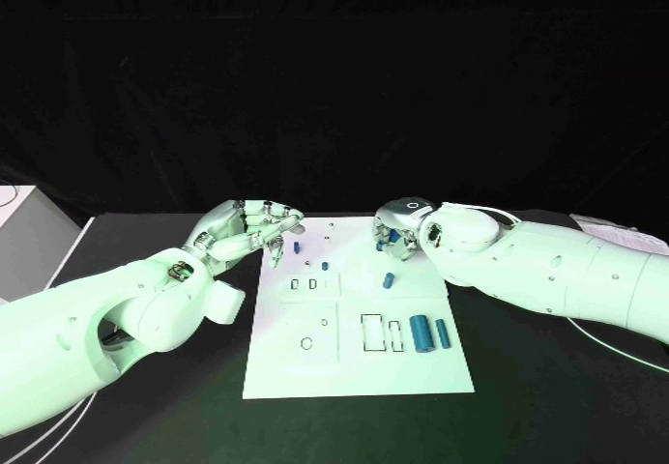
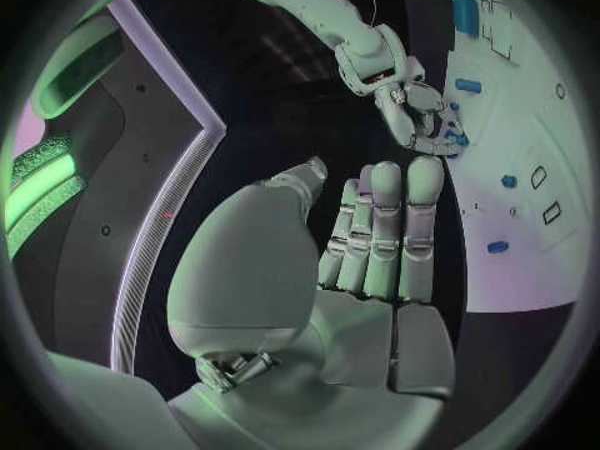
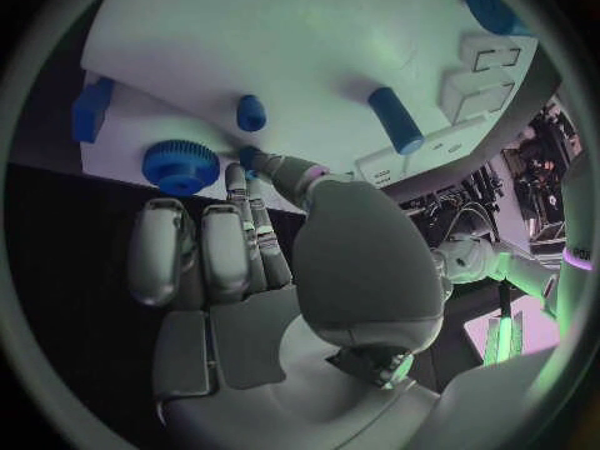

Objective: Assemble the parts on the task board

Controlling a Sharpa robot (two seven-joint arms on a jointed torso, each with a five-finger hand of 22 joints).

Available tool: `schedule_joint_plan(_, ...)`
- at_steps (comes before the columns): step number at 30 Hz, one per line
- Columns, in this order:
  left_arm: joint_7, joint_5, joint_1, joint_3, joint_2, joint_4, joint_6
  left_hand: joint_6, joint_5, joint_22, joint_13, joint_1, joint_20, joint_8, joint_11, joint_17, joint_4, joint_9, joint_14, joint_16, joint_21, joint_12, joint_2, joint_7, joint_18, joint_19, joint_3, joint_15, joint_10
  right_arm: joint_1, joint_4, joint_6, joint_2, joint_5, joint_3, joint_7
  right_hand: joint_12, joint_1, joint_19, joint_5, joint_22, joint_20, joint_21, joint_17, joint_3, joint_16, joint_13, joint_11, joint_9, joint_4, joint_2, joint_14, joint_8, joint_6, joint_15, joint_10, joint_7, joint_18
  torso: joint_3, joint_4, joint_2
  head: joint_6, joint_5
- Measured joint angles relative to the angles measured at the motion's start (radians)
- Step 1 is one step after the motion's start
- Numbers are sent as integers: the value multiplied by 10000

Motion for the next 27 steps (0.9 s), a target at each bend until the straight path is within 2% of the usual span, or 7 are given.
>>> schedule_joint_plan(3, -4, -1, 0, 0, 0, -2, 7, 0, 0, 26, 7, 0, 0, 0, 0, 5, 0, 6, 0, 0, 51, 0, 0, 0, 0, 0, 0, 0, 0, -4, -1, -9, 8, 2, 0, 0, -1, 7, 0, 0, 14, 0, 0, 0, 23, 0, 0, -54, 14, 8, 7, 0, 62, 36, 0, 54, 36, 0, 1, 0, 0, -8, 0)
schedule_joint_plan(6, -6, -2, 0, 0, 0, -6, 12, 0, 0, 33, 12, 0, 0, 0, 0, 10, 0, 10, 0, 0, 50, 0, 0, 0, 0, 0, 0, 0, 0, -4, -2, -31, 13, 5, 0, -6, -1, 77, 0, 0, 38, 0, 9, -1, 49, 20, 13, -56, 63, 3, 76, 0, 69, 87, 0, 127, -15, 0, 1, 0, 0, -8, 11)
schedule_joint_plan(10, -9, -3, 0, 0, -1, -18, 18, 0, 0, 32, 12, 0, 0, 0, 0, 10, 0, 9, 0, 0, 50, 0, 0, 0, 0, 0, 0, 0, 0, -17, 10, -136, 16, 9, -1, -49, 0, 106, 36, 0, 58, -36, 40, -1, 101, 40, 31, -73, 91, -17, 105, 0, 118, 107, 0, 144, 2, 0, 7, -1, 0, 8, 22)
schedule_joint_plan(13, -10, -4, 0, 0, -2, -37, 22, 0, 0, 32, 12, 0, 0, 0, 0, 9, 0, 9, 0, 0, 50, 0, 0, 0, 0, 0, 0, 0, 0, -27, 69, -272, 9, 14, -8, -106, 0, 113, 36, -189, 82, -36, 40, -1, 176, 40, 33, -73, 132, -34, 112, 0, 120, 110, 0, 145, 3, -12, 7, -1, -3, 31, 34)
schedule_joint_plan(14, -11, -4, 0, 0, -2, -48, 23, 0, 0, 32, 11, 0, -1, 0, 0, 9, 0, 9, 0, 0, 50, 0, 0, 0, 0, 0, 0, 1, 0, -30, 97, -333, 3, 16, -9, -134, 0, 113, 36, -195, 92, -36, 40, -1, 176, 40, 33, -73, 133, -34, 112, 0, 120, 110, 0, 144, 3, -111, 7, -1, -5, 36, 37)
schedule_joint_plan(22, -13, -6, 0, 1, -15, -111, 29, 0, 0, 31, 10, 0, 0, 0, 0, 9, 0, 8, 36, 0, 49, 42, 0, 0, -1, 0, 0, 36, 0, 18, 276, -790, 1, 19, 5, -382, -1, 113, 36, -237, 94, -36, 40, -2, 176, 40, 24, -73, 134, -34, 112, 0, 120, 109, 0, 144, 2, -112, 2, -8, -14, 109, 68)
schedule_joint_plan(27, -13, -7, 0, 1, -51, -182, 29, 0, 0, 30, 10, 0, -1, 0, 0, 8, 0, 8, 36, 0, 49, 42, 0, 0, 0, 0, 0, 36, 1, 113, 131, -1164, 229, 19, 26, -554, -1, 113, 36, -238, 148, -36, 83, 24, 176, 95, 24, -72, 139, -34, 112, 0, 119, 108, 0, 144, 1, -111, 1, -8, -15, 167, 84)
